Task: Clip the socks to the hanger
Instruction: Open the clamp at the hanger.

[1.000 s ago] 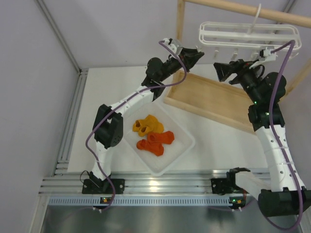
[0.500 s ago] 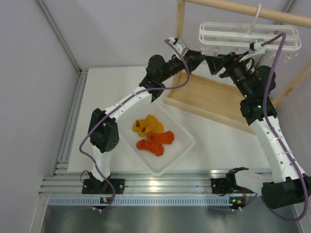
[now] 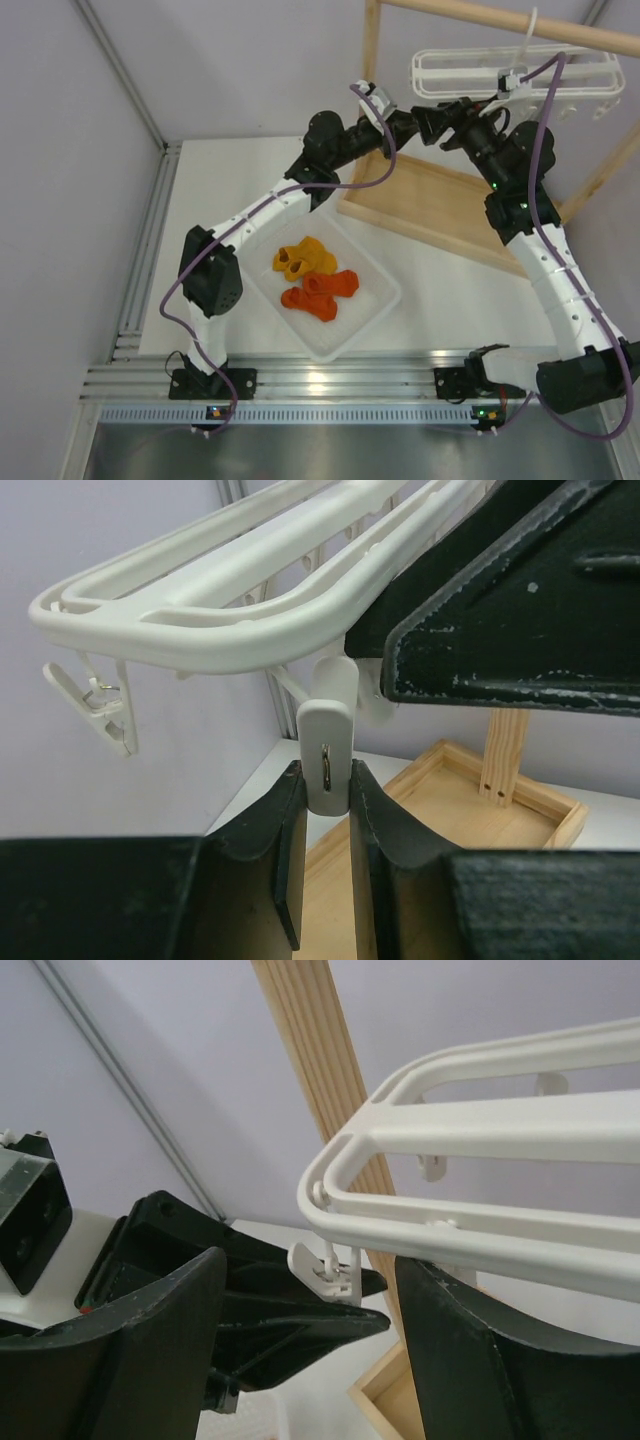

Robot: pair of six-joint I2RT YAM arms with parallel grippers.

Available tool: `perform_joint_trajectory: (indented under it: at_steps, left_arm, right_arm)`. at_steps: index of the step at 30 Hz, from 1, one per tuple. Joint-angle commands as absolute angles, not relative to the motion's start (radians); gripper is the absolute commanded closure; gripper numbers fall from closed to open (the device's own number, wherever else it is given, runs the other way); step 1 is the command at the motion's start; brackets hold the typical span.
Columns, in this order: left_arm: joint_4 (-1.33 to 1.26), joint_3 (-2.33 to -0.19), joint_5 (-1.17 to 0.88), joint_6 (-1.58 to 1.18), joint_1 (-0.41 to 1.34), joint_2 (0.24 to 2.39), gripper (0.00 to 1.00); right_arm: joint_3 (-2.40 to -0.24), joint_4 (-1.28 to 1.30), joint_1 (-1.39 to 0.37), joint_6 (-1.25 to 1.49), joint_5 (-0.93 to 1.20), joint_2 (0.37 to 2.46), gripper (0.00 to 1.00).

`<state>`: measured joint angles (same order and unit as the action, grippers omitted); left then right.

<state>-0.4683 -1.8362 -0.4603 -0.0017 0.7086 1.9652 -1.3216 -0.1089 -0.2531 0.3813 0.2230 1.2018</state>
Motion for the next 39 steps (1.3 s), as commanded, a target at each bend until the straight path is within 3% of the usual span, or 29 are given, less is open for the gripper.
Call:
perform_joint_trajectory:
  at_steps: [1,12,25,28,33,36,37,39]
  left_arm:
    - [-0.45,-1.845,-0.485,0.043,0.719,1.898,1.0]
    - [-0.463,-1.824,-0.486,0.058,0.726,1.888,1.0]
    - [-0.456,-1.822,-0.546,0.061,0.726,1.885,1.0]
    - [-0.449,-1.822,-0.56,0.063,0.726,1.884,1.0]
    - [-0.439,-1.822,-0.58,0.06,0.726,1.878,1.0]
    - [-0.422,-1.821,-0.577,0.054,0.724,1.87,0.81]
    - [-0.413,-1.821,-0.575,0.052,0.723,1.864,0.65]
    - [-0.376,-1.816,-0.568,0.058,0.718,1.844,0.51]
  right_arm:
    - [-1.384,-0.121,-0.282,0.308,0.203,1.207,0.32]
    - [-1.396,-0.049,-0.322,0.227,0.08,1.22,0.38]
    - [-1.411,-0.06,-0.322,0.267,0.107,1.255,0.48]
    - [-1.407,-0.072,-0.322,0.279,0.136,1.256,0.54]
    - [-1.41,-0.081,-0.322,0.307,0.166,1.256,0.81]
    - [-1.417,-0.077,-0.318,0.324,0.167,1.255,0.95]
    - [-1.419,-0.077,-0.314,0.328,0.167,1.25,0.98]
    - [-1.424,-0.074,-0.304,0.344,0.167,1.25,1.0]
